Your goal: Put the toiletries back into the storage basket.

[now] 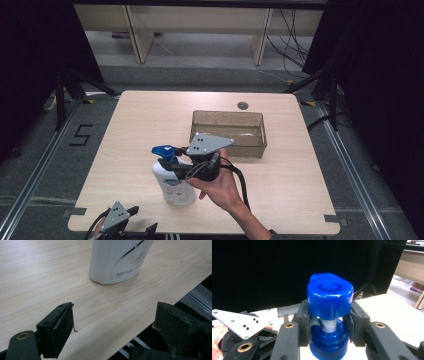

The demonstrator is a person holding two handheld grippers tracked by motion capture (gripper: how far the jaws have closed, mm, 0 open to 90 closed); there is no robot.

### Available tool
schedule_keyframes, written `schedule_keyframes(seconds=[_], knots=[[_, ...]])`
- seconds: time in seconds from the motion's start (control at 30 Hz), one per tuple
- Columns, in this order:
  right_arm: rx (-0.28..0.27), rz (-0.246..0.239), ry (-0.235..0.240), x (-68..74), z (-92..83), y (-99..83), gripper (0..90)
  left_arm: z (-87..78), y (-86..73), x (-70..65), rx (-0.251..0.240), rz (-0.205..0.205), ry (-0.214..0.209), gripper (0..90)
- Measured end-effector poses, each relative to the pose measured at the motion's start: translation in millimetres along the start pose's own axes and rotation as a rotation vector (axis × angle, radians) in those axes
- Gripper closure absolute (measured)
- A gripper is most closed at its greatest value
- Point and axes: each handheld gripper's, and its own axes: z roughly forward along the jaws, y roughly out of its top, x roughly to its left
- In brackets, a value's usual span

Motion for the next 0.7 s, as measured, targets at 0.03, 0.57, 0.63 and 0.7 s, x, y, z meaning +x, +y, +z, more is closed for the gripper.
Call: schedule_keyframes(seconds=[0.03, 0.57, 0.63, 0.7], knots=[[0.002, -0.002, -0.006, 0.6, -0.5, 0.2, 61.3, -0.3, 0.2, 0.1, 0.002, 0.0, -0.004, 15.3], [-0.057, 0.034, -0.026, -13.6, -16.9, 12.6, 62.0, -0.7, -0.1, -0.4, 0.01, -0.014, -0.005, 15.3], [-0.07, 0.042, -0.031, -16.7, -19.8, 14.8, 62.0, -0.7, 0.0, -0.4, 0.01, -0.014, -0.004, 15.3], [-0.07, 0.046, -0.043, -19.5, -23.4, 16.6, 62.0, -0.7, 0.0, -0.3, 0.01, -0.014, -0.004, 15.3]])
